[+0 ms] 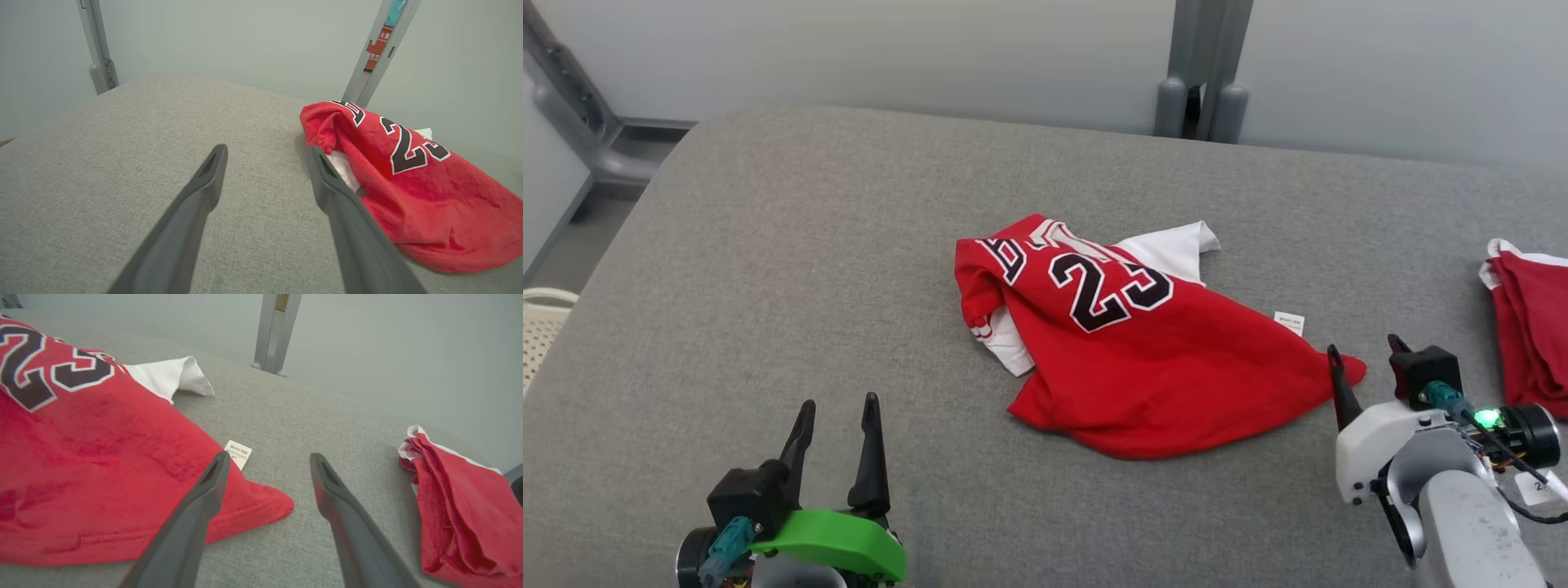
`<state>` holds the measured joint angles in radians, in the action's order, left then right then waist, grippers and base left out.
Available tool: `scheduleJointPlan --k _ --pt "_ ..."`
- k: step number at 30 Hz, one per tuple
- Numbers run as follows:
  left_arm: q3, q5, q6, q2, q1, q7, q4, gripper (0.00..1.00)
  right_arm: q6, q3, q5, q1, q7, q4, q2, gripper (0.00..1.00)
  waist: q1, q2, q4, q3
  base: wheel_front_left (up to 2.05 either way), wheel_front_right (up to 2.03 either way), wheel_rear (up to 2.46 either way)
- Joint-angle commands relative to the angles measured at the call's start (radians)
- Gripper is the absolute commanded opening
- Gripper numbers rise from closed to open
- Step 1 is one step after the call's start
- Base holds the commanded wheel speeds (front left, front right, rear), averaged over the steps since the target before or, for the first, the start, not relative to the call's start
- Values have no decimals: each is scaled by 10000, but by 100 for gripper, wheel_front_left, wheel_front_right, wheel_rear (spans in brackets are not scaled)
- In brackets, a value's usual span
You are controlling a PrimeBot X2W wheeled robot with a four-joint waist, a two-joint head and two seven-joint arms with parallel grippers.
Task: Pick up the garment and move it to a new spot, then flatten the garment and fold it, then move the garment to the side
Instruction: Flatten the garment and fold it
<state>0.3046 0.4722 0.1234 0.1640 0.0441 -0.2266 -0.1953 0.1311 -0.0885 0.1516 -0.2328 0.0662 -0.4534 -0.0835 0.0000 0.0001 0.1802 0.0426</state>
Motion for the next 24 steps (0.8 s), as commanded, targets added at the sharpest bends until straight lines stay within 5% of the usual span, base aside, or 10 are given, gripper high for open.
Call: scheduleJointPlan --k 1,12,13,15,24 --pt "3 -134 -5 -36 218 -76 -38 100 -8 -43 131 -264 -154 -355 -189 100 0 -1 589 581 0 0 0" --pt "-52 -147 -87 -224 488 -291 -364 100 -9 1295 -829 -1489 -1256 -2771 -1055 99 0 -1 871 1034 0 0 0" --pt "-59 -151 -104 -239 519 -309 -402 100 -9 1495 -975 -1552 -1348 -2925 -1101 49 0 -1 855 1041 0 0 0" --pt "-57 -162 -149 -266 557 -302 -471 100 -9 1798 -1223 -1659 -1404 -3108 -1215 0 0 -1 828 1055 0 0 0" --pt "-62 -211 -252 -376 760 -376 -588 100 -12 2494 -1855 -2964 -978 -2741 -2031 0 0 -1 753 1241 0 0 0"
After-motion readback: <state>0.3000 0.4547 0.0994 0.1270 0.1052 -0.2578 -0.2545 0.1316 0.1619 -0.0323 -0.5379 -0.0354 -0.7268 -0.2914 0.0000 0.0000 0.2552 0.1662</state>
